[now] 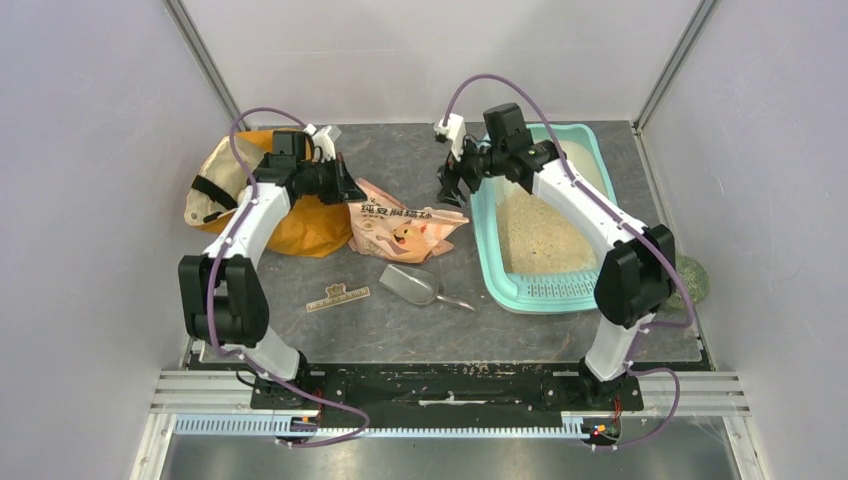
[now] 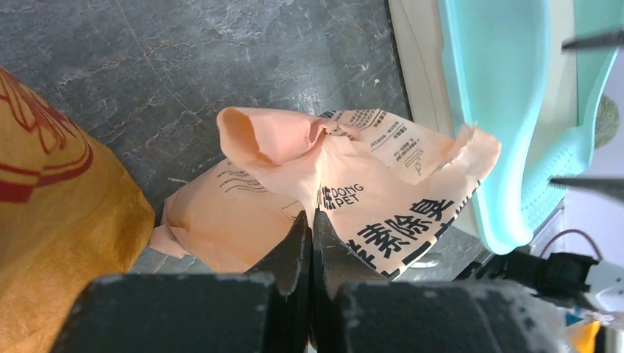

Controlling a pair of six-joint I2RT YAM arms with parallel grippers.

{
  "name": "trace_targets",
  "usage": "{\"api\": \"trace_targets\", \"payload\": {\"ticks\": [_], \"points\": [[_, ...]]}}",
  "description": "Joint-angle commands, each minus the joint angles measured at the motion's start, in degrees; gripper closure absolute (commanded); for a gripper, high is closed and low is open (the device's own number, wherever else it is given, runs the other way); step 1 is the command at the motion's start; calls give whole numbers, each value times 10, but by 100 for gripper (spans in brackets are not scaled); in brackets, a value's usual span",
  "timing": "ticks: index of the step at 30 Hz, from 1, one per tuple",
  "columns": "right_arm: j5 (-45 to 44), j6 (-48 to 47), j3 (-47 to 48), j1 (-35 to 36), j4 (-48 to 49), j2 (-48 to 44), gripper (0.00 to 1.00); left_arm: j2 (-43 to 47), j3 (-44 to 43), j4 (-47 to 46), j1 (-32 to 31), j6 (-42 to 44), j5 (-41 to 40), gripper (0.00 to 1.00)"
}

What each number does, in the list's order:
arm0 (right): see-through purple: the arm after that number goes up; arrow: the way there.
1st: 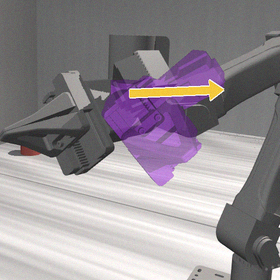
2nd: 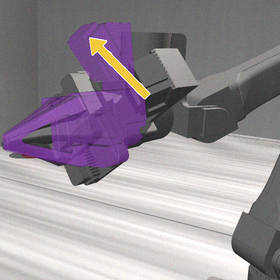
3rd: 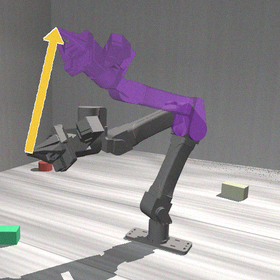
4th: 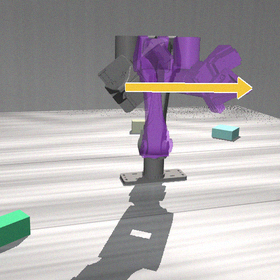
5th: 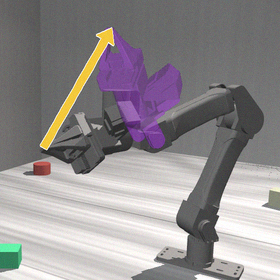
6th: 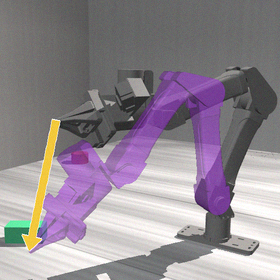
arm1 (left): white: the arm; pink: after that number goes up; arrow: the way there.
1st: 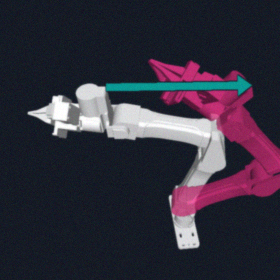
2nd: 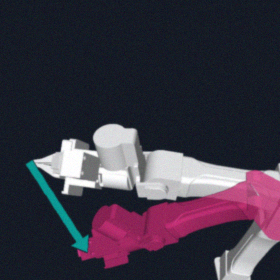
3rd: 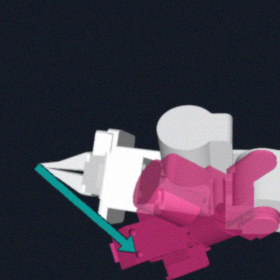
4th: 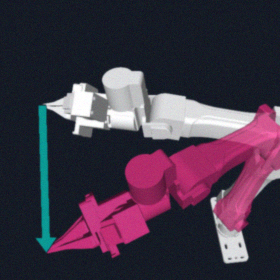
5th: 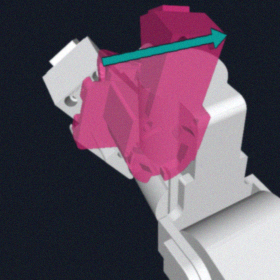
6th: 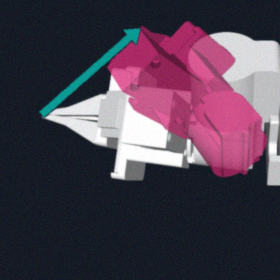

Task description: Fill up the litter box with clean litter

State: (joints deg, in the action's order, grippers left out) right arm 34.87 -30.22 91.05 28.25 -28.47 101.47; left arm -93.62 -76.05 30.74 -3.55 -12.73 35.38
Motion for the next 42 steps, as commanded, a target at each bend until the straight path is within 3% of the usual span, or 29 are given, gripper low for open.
{"api": "trace_targets", "payload": {"ticks": [1,12,20,28,32,39,40,41,42], "points": [[109,118,80,-10,-67,65,10,70,63,-101,-1,68,46,98],[185,161,225,-7,-84,208,10,145,155,-223,-1,212,101,98],[191,156,254,13,-83,260,6,169,185,-280,-1,224,128,98],[220,197,265,20,-48,300,10,191,203,-293,-1,238,130,98],[261,234,272,21,-22,314,24,193,209,-302,-1,236,133,98],[278,259,263,16,6,293,92,194,209,-301,-1,236,112,98],[274,256,261,13,4,287,100,195,208,-300,-1,238,103,96],[267,250,260,11,-1,280,100,196,208,-296,-1,242,93,91],[262,239,261,10,-8,275,100,197,207,-294,-1,242,85,81]]}}
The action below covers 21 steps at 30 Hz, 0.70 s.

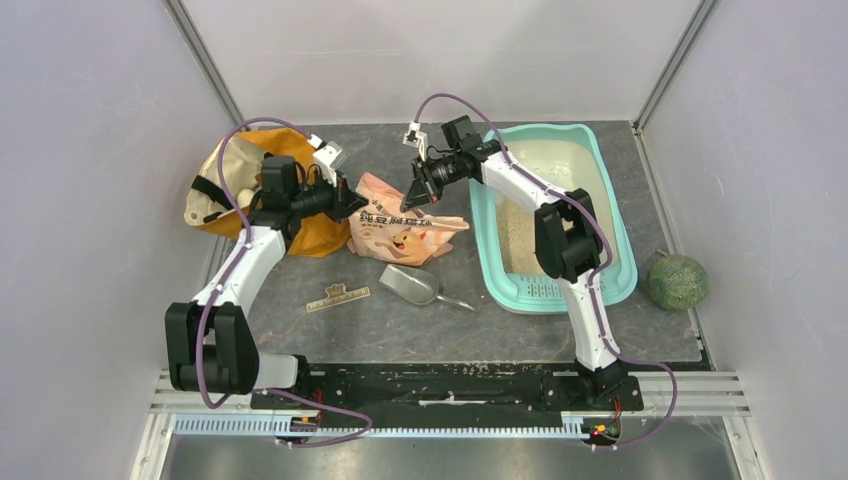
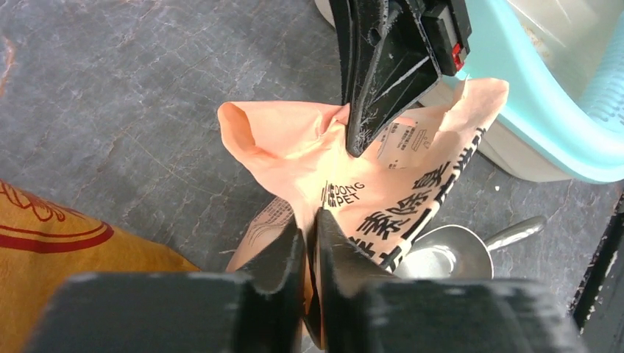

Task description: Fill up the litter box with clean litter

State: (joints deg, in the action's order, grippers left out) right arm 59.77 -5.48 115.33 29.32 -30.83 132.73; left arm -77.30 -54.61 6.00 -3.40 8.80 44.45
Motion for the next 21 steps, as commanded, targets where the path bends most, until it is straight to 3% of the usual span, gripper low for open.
{"api": "trace_targets", "payload": {"ticks": [1,5,7,13,21], "points": [[5,-23,19,-2,4,-44,100,37,-8,-45,-1,24,-19,69],[-23,-73,34,-1,-43,-65,100,63,-32,-3,2,30,-69,29],[-36,-100,48,1,-73,-71,100,86,-48,29,5,56,-90,15],[-81,-128,70,10,-100,-99,100,114,-123,183,22,190,4,12],[-91,-143,125,28,-173,-115,100,56,-206,274,20,347,82,11]]}}
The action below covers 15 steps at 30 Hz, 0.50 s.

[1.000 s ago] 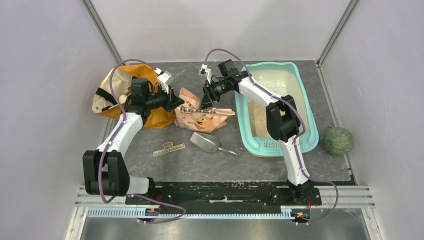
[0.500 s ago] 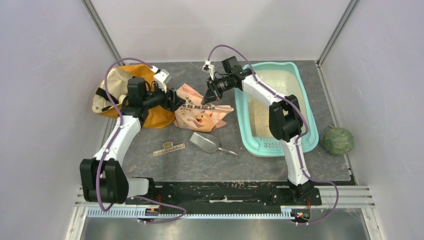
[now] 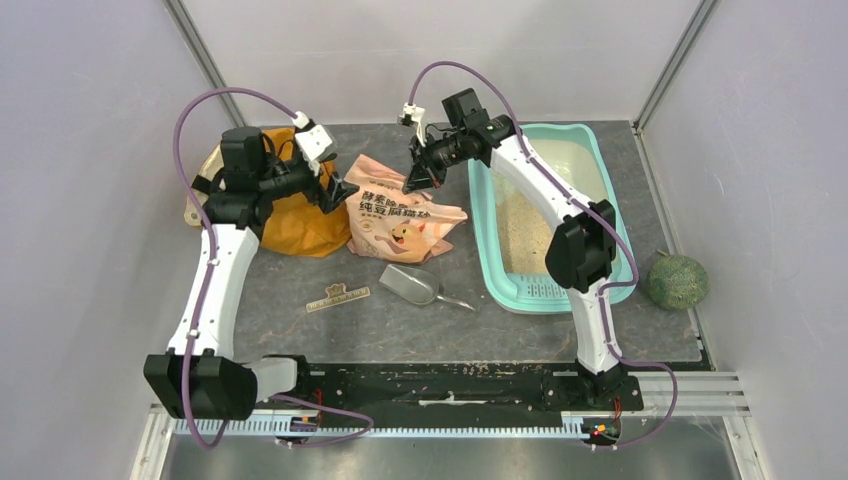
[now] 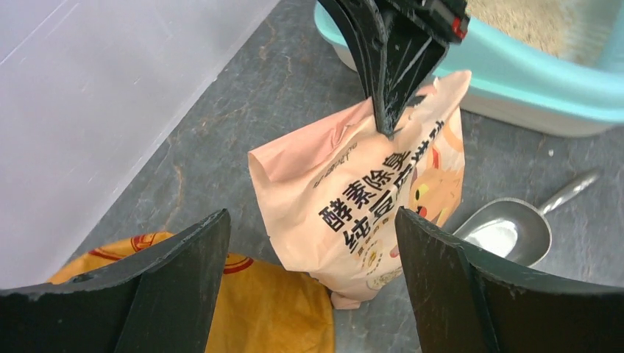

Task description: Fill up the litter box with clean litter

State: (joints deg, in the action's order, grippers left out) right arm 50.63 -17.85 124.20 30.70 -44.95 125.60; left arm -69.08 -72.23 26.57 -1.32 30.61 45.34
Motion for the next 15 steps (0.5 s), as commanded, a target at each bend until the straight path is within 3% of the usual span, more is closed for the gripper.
{"api": "trace_targets", "payload": {"ticks": [1,7,15], "points": [[-1,-24,38,17,-39,-46,100,-31,-35,68,-5,139,78,11],[-18,-48,60,26,-69,-42,100,-62,-32,66,-53,252,35,11],[-23,-54,87,43,-100,-35,100,-61,2,-48,-91,288,-39,9]]}}
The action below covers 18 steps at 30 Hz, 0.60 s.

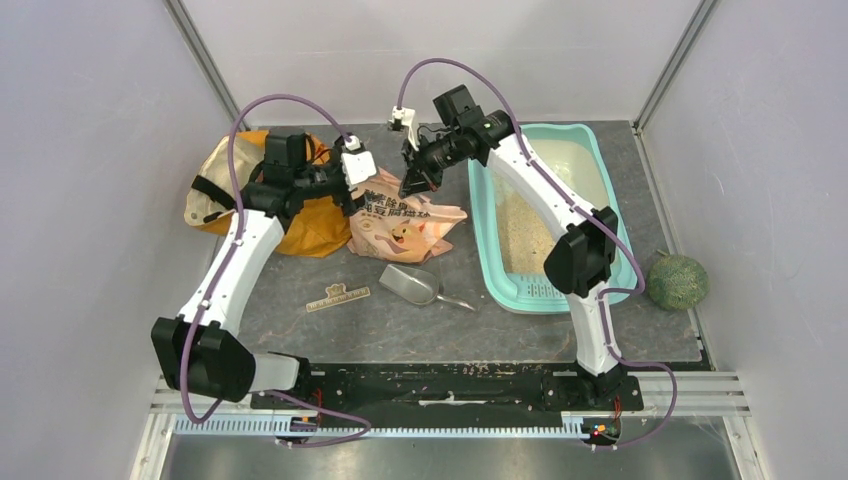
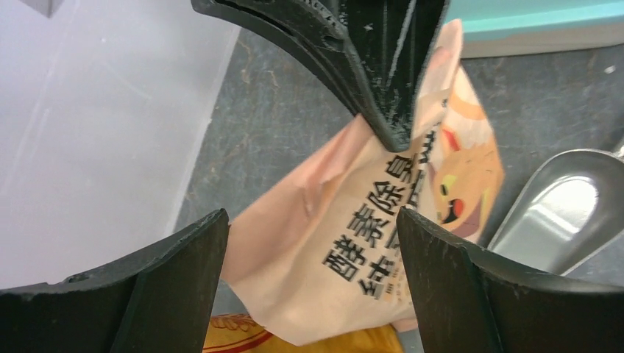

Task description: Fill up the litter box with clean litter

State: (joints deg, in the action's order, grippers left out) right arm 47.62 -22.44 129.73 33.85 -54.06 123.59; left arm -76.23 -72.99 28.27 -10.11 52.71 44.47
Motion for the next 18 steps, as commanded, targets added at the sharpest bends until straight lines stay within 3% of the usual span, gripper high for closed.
{"api": "trace_targets", "payload": {"ticks": [1,4,8,12,15,18], "points": [[7,-9,34,13,-13,-14,100,14,11,-56,-4,91,-30,9],[5,-12,47,18,-29,-7,100,33,11,-50,-3,111,-25,9],[4,-11,57,21,-32,-5,100,33,5,17,-11,218,5,8],[3,-11,60,25,-33,-5,100,3,-10,20,-26,239,-3,9],[4,-11,61,28,-33,-4,100,-16,-24,22,-42,251,-18,13],[7,-13,62,31,-32,-5,100,-22,-23,40,-56,293,-36,24]]}}
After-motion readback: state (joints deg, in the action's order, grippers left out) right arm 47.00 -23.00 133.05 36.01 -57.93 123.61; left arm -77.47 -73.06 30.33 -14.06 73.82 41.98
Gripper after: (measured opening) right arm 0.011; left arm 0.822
